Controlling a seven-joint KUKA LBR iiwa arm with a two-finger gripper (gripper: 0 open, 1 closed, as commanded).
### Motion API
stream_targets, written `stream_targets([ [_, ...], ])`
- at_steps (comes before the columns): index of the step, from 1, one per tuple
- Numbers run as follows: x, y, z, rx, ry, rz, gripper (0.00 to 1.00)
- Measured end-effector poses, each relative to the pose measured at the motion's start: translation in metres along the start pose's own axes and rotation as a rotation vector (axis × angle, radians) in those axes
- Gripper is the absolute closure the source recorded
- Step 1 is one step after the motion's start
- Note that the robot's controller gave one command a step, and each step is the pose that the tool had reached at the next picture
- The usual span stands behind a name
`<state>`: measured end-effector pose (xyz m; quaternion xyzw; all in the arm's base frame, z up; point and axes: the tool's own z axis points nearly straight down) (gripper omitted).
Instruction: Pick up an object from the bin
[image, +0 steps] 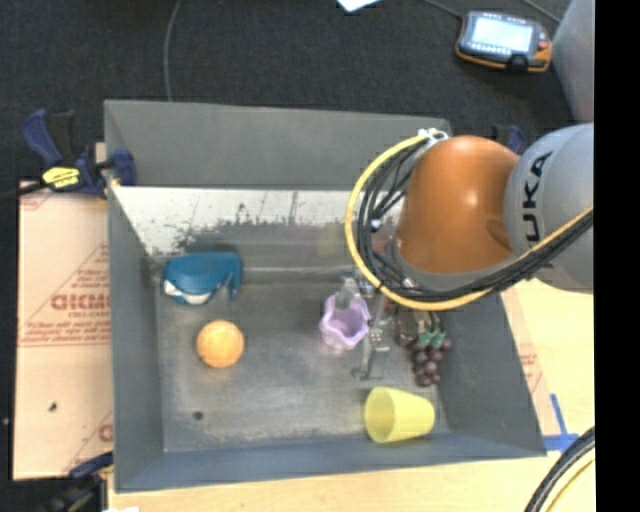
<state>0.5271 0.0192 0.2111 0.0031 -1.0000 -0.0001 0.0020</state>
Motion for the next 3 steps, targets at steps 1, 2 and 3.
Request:
stream_targets([
  [1, -0.002, 0.0, -0.003, 0.0, -0.008, 0.001, 0.0],
  [2, -0.063, -0.043, 0.136, 0.002, -0.013, -0.193, 0.0],
  [3, -0.061, -0.046, 0.072, 0.004, -0.026, -0.228, 0.0],
])
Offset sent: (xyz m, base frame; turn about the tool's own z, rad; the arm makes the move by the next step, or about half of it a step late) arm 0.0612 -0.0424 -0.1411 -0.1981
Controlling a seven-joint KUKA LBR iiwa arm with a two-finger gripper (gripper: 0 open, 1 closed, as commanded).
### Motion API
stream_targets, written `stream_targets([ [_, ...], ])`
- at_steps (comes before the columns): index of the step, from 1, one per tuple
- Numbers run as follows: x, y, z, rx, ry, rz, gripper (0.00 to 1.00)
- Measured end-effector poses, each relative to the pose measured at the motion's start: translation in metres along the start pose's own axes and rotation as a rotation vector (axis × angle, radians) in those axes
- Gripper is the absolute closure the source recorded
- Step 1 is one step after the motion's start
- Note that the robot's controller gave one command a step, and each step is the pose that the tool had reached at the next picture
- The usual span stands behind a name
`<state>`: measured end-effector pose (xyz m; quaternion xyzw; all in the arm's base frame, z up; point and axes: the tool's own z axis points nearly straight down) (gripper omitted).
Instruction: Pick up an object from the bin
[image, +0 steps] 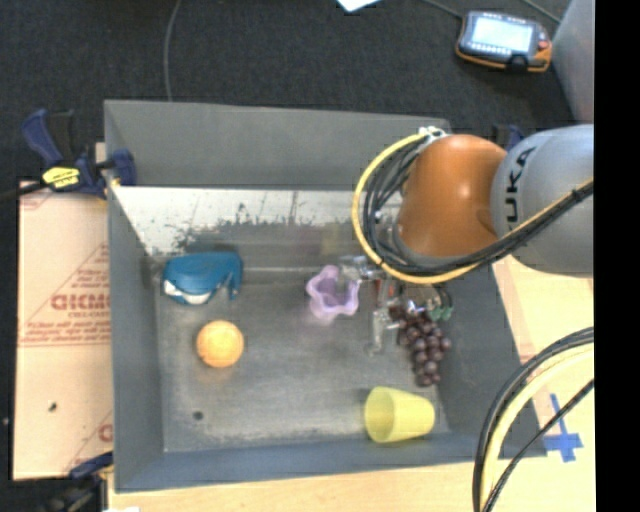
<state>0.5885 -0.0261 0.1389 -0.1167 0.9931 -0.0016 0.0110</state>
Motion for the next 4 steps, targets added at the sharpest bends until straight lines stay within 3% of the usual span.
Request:
stream_targets([
  [1, -0.032, 0.075, 0.039, -0.005, 0.012, 0.015, 0.0],
  [2, -0.041, 0.031, 0.068, 0.003, -0.001, -0.009, 0.0],
  [3, -0.077, 0.133, 0.066, -0.001, -0.003, -0.234, 1.0],
  [4, -0.077, 0.133, 0.066, -0.002, -0.003, -0.233, 1.0],
])
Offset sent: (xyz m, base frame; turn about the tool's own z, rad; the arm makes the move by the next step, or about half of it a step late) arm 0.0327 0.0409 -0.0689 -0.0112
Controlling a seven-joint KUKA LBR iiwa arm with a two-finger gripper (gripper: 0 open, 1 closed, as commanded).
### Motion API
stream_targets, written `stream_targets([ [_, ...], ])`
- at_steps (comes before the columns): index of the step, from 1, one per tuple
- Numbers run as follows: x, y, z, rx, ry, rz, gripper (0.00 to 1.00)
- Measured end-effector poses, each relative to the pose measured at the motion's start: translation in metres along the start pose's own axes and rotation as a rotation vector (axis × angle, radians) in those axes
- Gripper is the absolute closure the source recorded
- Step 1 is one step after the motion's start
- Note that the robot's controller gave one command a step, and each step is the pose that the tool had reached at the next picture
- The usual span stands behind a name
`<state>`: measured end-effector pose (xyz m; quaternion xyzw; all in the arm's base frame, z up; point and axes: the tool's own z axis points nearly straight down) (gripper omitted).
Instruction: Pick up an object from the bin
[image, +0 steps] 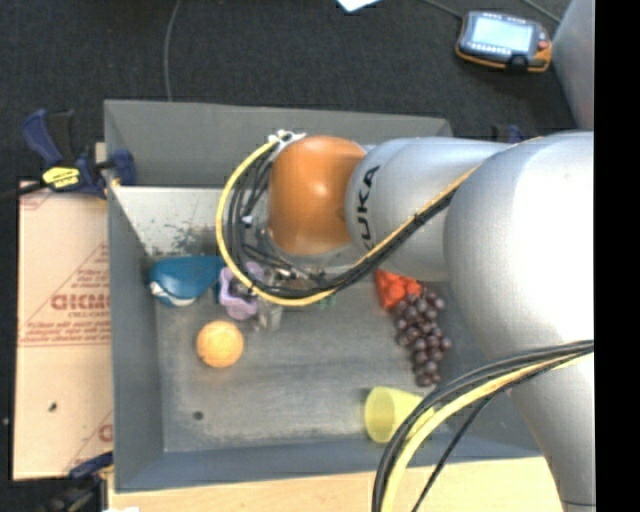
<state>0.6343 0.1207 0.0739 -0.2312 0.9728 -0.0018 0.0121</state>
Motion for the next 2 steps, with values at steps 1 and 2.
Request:
stream_targets([
  [1, 0.0, 0.0, -0.002, 0.0, -0.002, 0.002, 1.0],
  [2, 0.001, 0.0, -0.016, -0.002, 0.003, 0.003, 1.0],
])
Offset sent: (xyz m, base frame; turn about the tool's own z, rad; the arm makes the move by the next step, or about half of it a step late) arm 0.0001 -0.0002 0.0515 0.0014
